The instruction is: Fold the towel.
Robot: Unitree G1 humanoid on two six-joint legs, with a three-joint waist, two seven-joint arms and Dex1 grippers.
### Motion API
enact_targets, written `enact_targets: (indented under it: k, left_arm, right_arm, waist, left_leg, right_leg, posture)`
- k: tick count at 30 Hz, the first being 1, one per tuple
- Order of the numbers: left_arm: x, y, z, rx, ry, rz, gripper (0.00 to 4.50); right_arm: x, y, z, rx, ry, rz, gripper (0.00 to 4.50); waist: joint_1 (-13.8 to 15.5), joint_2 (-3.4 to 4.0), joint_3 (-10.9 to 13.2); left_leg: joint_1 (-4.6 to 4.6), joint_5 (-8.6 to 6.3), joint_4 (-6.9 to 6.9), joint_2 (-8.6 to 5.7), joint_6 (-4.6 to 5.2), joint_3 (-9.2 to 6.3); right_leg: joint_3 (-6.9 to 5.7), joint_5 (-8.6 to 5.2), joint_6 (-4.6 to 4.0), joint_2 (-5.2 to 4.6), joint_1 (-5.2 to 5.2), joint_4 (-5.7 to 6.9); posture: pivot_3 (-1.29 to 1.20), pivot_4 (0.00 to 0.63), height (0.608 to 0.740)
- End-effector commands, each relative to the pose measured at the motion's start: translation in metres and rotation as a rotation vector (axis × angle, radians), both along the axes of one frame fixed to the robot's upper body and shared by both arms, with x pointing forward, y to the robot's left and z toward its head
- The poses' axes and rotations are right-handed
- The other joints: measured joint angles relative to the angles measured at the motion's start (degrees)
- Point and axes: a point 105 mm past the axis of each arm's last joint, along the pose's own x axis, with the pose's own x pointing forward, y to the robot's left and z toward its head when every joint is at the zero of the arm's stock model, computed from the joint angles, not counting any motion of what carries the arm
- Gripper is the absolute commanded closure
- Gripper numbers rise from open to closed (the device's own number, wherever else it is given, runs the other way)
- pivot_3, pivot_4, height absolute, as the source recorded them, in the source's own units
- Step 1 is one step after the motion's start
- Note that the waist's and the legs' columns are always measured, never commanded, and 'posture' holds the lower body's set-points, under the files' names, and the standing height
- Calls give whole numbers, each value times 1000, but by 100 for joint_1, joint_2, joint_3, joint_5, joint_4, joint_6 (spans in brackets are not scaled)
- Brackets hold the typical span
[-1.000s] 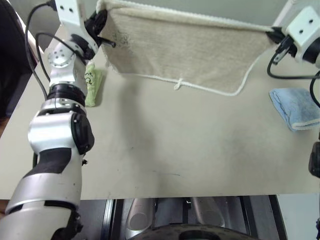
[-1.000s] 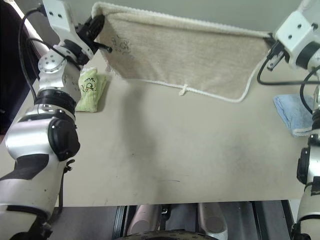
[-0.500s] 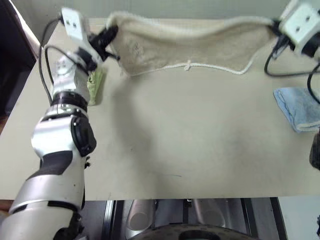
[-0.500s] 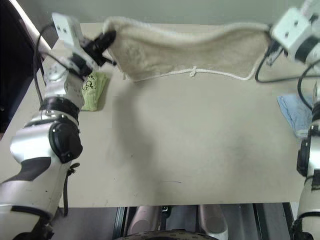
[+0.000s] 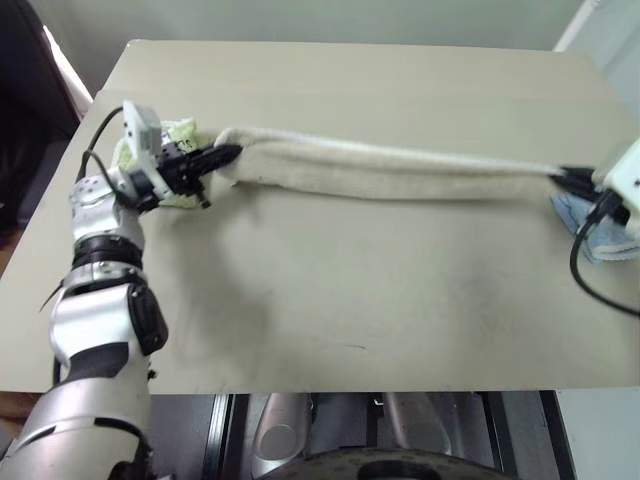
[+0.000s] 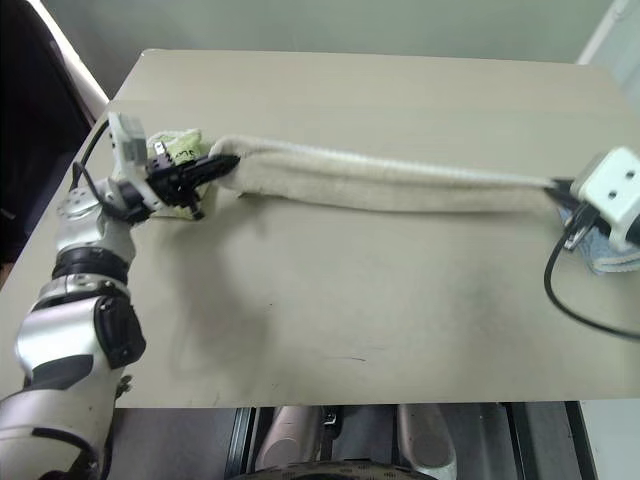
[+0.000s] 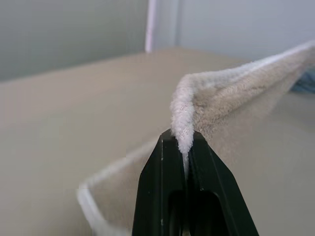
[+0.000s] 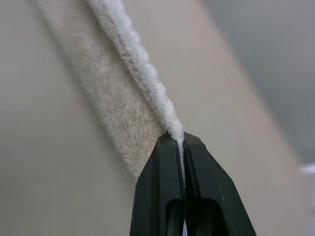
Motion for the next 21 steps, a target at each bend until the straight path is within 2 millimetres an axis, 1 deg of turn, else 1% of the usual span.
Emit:
enact_targets:
  k: [1,3,6,9,12,15,18,19,21]
  left_arm:
    - [-14,11,7,21,14,-41,4478]
    - [-24,16,-1,64,39,-53,4478]
    - [-32,19,-10,98,49,-38,4478]
    - [-51,19,-21,108,115,-69,4478]
    - [-72,22,-28,105,195,-79,4478]
    - [-90,31,-32,93,284,-57,4478]
    - [-103,46,-42,148,325,2,4478]
    - [-108,51,-42,144,340,13,4478]
    - [-114,56,-42,127,358,27,4478]
  right_arm:
    - [-29,4,0,-9,80,20,4500]
    - [-46,6,-14,-13,177,29,4500]
    - [-61,6,-26,-35,258,38,4500]
    - [-70,2,-36,-71,319,41,4500]
    - [-81,1,-44,-94,390,61,4500]
    - [-88,-6,-50,-135,455,68,4500]
    - [-92,-11,-52,-172,499,85,4500]
    - [-91,-13,-52,-184,510,95,4500]
    - [-91,-14,-51,-193,525,116,4500]
  waist:
    - [5,-1,-1]
    - [5,-4,-2]
    - [3,-6,-5]
    - [-2,-17,-13]
    - [-18,-23,-17]
    - [-17,-35,-26]
    - [-17,-36,-39]
    - [-18,-35,-44]
    - [-19,-34,-45]
  left_leg:
    - [2,-1,3,-2,1,-1]
    - [28,-4,3,-4,1,-5]
    - [72,-17,3,-10,2,-8]
    - [92,-30,3,-13,6,-10]
    - [93,-41,2,-13,0,-8]
    - [96,-44,0,-12,-4,-12]
    - [112,-53,-2,-12,-17,-16]
    - [115,-62,-1,-13,-29,-17]
    - [117,-103,-2,-13,-95,-20]
  right_leg:
    - [1,3,2,0,2,2]
    - [0,0,0,1,31,0]
    - [3,-8,4,2,80,-3]
    - [8,-18,8,3,100,-5]
    - [14,-29,7,8,98,-5]
    - [13,-34,3,10,98,-2]
    - [16,-55,18,11,109,-2]
    - [17,-63,15,10,109,0]
    - [17,-72,11,11,108,1]
  posture:
    - [0,150,697]
    - [0,150,697]
    - [0,150,697]
    - [0,150,697]
    - [0,150,697]
    - [0,150,697]
    - [0,150,697]
    - [0,150,697]
    - [0,150,697]
